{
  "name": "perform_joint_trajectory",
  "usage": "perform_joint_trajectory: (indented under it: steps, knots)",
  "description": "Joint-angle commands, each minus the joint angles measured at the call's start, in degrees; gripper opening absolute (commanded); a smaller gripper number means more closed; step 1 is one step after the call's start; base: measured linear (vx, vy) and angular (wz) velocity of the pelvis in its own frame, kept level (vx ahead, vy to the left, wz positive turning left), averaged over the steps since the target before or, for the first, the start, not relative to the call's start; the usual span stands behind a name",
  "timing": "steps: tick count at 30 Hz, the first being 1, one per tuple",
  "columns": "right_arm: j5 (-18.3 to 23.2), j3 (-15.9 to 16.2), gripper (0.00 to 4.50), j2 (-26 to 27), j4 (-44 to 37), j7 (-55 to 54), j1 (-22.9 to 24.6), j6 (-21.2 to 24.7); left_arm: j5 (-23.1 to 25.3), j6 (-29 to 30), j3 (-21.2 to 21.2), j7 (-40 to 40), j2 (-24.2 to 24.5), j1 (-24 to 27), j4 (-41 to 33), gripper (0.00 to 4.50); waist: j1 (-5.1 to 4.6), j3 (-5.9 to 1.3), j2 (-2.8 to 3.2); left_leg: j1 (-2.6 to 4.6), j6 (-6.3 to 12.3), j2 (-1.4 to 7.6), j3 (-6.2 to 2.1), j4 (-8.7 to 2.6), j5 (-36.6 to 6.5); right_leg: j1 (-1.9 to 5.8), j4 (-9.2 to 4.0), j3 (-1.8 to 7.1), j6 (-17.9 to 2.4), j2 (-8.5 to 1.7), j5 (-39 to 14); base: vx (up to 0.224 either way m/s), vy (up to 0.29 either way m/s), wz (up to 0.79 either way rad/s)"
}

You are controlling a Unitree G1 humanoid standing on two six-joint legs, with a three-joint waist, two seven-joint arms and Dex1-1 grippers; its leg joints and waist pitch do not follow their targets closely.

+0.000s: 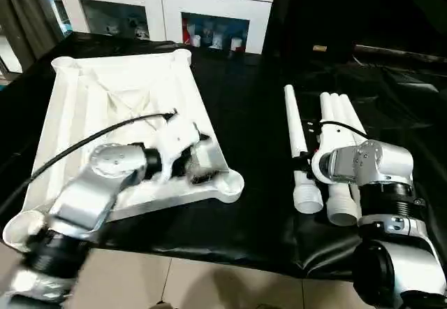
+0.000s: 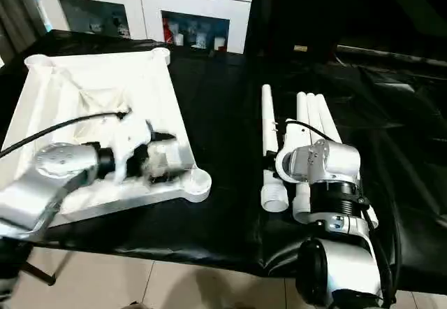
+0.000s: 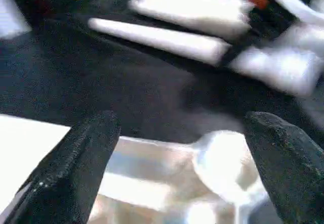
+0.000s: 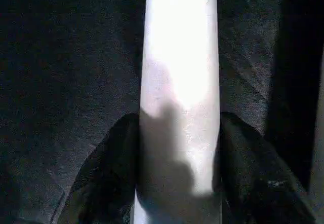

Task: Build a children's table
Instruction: Pick table leg

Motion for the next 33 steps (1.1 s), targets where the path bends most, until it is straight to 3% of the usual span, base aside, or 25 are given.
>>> perform_joint_trajectory:
  steps: [1, 3, 5, 7, 11, 12, 13, 17, 20, 24, 28, 29, 32, 33]
  knots:
    - [2.1, -1.9, 1.87, 0.1, -2.2, 1.4, 0.0, -6.0, -0.6, -2.5, 3.7, 7.1, -4.2, -1.9, 2.9, 4.50, 0.28, -4.08, -0.15, 0.28, -0.85, 4.26, -1.17, -4.11, -0.9, 3.38, -3.34, 3.33, -15.0, -5.23, 1.0, 0.000, 0.000, 0.00]
    - [2.9, -1.7, 1.86, 0.0, -3.6, 3.5, 0.6, -8.9, -0.3, -2.4, 4.7, 9.7, -5.5, -2.9, 4.2, 4.50, 0.64, -4.17, -0.07, 0.36, 0.28, 4.39, -1.20, -4.00, -0.7, 3.28, -3.41, 3.30, -15.1, -5.39, 1.2, 0.000, 0.000, 0.00]
    - [4.9, 0.1, 1.86, -0.3, -8.0, 10.5, 2.9, -15.9, -1.4, -3.1, 7.1, 13.2, -8.1, -4.6, 5.7, 4.50, 0.72, -4.14, -0.29, 0.19, 1.65, 4.46, -1.23, -3.96, 0.0, 3.34, -3.31, 3.22, -14.8, -5.43, 2.5, 0.000, 0.000, 0.00]
    - [5.2, 1.4, 1.86, -0.8, -9.3, 13.2, 3.7, -17.2, -2.3, -3.0, 7.9, 13.5, -8.9, -5.1, 6.0, 4.50, 0.94, -4.20, -0.24, 0.26, 2.37, 4.53, -1.21, -3.81, 0.5, 3.35, -3.24, 3.19, -14.9, -5.52, 3.4, 0.000, 0.000, 0.00]
    - [13.0, 0.7, 1.86, -1.4, -17.2, 27.4, 7.0, -20.4, -15.5, 17.2, 14.7, 10.3, -12.4, -11.1, 6.9, 4.50, 1.70, -4.12, -0.43, 0.33, 4.37, 4.32, -0.99, -3.56, 0.9, 3.23, -3.09, 3.03, -17.1, -5.50, 3.7, 0.000, 0.000, 0.00]
    - [14.2, 0.8, 1.86, -1.7, -18.5, 29.6, 7.6, -20.5, -17.1, 19.1, 15.8, 10.5, -13.0, -11.9, 7.2, 4.50, 1.73, -4.10, -0.43, 0.30, 4.70, 4.44, -1.15, -3.60, 1.2, 3.17, -3.10, 2.98, -17.3, -5.56, 3.5, 0.000, 0.000, 0.00]
    - [16.6, 0.8, 1.86, -2.2, -20.8, 33.4, 8.8, -20.6, -20.1, 21.9, 18.0, 11.4, -14.3, -13.6, 8.2, 4.50, 1.78, -4.09, -0.81, 0.32, 5.10, 4.42, -0.98, -3.51, 1.2, 3.16, -3.15, 2.94, -17.5, -5.42, 3.0, 0.000, 0.000, 0.00]
    - [20.7, 1.2, 1.86, -3.7, -24.3, 38.8, 11.0, -20.1, -25.8, 24.7, 21.9, 14.1, -16.7, -17.5, 10.6, 4.50, 2.40, -4.09, -0.69, 0.39, 5.98, 4.50, -1.15, -3.38, 1.0, 3.18, -3.40, 2.84, -17.9, -5.52, 2.1, 0.000, 0.000, 0.00]
    - [22.9, 3.3, 1.86, -5.8, -27.9, 43.5, 13.7, -20.2, -32.2, 28.3, 26.0, 15.1, -19.1, -21.3, 12.0, 4.50, 2.84, -4.01, -0.79, 0.36, 5.57, 4.59, -1.24, -3.43, 1.0, 3.21, -3.63, 2.82, -17.4, -5.67, 0.7, 0.000, 0.000, 0.00]
    - [23.7, 4.5, 1.86, -6.4, -30.0, 45.7, 14.9, -20.1, -33.9, 30.7, 27.3, 14.8, -20.4, -22.6, 11.7, 4.50, 3.06, -3.85, -0.60, 0.30, 4.83, 4.53, -1.28, -3.50, -0.1, 3.10, -4.04, 2.84, -16.2, -5.67, -2.3, 0.000, 0.000, 0.00]
    - [22.8, 6.4, 1.86, -7.1, -30.8, 46.3, 15.7, -20.6, -35.4, 32.2, 27.5, 14.8, -21.3, -23.1, 10.8, 4.50, 3.09, -3.89, -0.68, 0.29, 4.41, 4.57, -1.34, -3.55, 0.4, 3.07, -4.07, 2.81, -15.7, -5.63, -2.0, 0.000, 0.000, 0.00]
    - [21.1, 9.1, 1.86, -8.0, -30.9, 46.4, 16.2, -21.5, -35.7, 32.9, 26.5, 15.6, -22.1, -22.8, 10.1, 4.50, 3.10, -3.88, -0.40, 0.25, 4.16, 4.61, -1.43, -3.59, 0.1, 3.10, -4.15, 2.79, -15.6, -5.65, -2.2, 0.000, 0.000, 0.00]
    - [19.7, 11.3, 1.86, -8.4, -31.1, 45.8, 16.4, -22.4, -35.8, 33.0, 25.9, 17.0, -23.0, -22.5, 10.3, 4.50, 3.00, -3.92, -0.58, 0.13, 3.98, 4.60, -1.45, -3.59, 0.5, 3.17, -4.07, 2.78, -15.6, -5.60, -1.2, 0.000, 0.000, 0.00]
    - [19.7, 11.3, 1.86, -8.4, -31.1, 45.8, 16.4, -22.4, -35.8, 33.0, 25.9, 17.0, -23.0, -22.5, 10.3, 4.50, 2.94, -3.94, -0.32, 0.19, 3.95, 4.66, -1.52, -3.60, 0.4, 3.13, -4.09, 2.77, -15.6, -5.59, -0.7, 0.000, 0.000, 0.00]
